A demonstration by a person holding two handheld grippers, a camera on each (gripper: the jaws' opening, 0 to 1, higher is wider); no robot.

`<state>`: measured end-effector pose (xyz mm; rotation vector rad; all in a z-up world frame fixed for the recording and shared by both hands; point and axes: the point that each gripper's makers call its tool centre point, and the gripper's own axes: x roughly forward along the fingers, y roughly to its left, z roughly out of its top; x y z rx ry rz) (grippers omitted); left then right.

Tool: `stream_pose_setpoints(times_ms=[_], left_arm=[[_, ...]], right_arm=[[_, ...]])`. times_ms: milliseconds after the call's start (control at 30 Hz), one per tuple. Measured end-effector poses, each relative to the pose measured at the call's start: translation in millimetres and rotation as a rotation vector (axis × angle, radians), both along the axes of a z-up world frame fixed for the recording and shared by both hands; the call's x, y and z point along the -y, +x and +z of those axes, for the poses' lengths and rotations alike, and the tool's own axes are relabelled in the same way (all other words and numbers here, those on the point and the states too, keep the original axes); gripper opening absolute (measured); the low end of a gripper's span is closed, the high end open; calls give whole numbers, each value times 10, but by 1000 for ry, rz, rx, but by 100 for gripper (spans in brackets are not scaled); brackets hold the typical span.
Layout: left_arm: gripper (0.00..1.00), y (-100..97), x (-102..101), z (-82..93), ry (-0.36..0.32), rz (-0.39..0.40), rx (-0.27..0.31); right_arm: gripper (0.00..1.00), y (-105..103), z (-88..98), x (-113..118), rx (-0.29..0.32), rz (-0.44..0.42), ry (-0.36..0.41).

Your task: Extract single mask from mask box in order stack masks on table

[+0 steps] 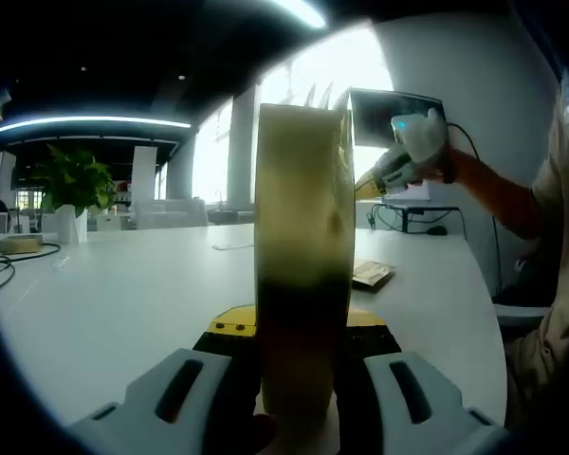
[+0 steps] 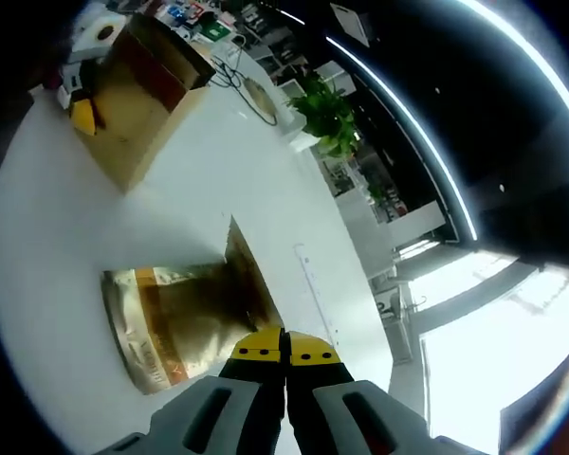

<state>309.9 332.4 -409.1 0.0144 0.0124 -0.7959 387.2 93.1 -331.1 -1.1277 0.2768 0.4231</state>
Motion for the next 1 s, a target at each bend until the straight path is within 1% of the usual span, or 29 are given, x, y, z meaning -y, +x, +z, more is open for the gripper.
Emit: stream_pose_setpoints(times_ms=[67, 233, 400, 500, 667, 800, 1000], left_arm=[[19, 1, -1, -2, 1, 0, 0], [19, -1, -2, -3, 2, 1, 1], [19, -3, -2, -4, 3, 1, 1], [19, -4, -2, -3, 3, 2, 1], [19, -3, -4, -5, 3, 2, 1], [19, -1, -5, -6, 4, 3, 1], [19, -4, -3, -6, 6, 3, 2]], right_arm=[[0, -40, -58, 0, -10, 3, 2], [0, -128, -138, 28, -22, -3, 12], [0, -243, -235, 45, -37, -1, 2], [0, -327, -303, 21, -43, 9, -2], [0, -451, -471, -43, -62, 45, -29], [0, -499, -573, -34, -80, 42, -12], [0, -561, -638, -26, -86, 37, 22]])
